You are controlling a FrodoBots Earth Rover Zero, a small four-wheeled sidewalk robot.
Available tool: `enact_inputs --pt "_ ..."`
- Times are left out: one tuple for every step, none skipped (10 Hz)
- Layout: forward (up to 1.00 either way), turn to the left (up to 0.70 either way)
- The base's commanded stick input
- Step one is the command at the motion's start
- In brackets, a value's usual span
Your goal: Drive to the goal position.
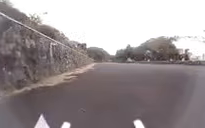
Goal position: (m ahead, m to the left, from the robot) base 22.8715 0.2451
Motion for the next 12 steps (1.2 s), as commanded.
enact_inputs --pt "0.70 0.00" --pt "0.70 0.00" --pt "0.70 0.00" --pt "0.70 0.00" --pt "0.70 0.00" --pt "0.70 0.00" --pt "0.70 0.00" --pt "0.70 0.00" --pt "0.70 0.00" --pt "0.70 -0.12" --pt "0.70 -0.34" --pt "0.70 -0.35"
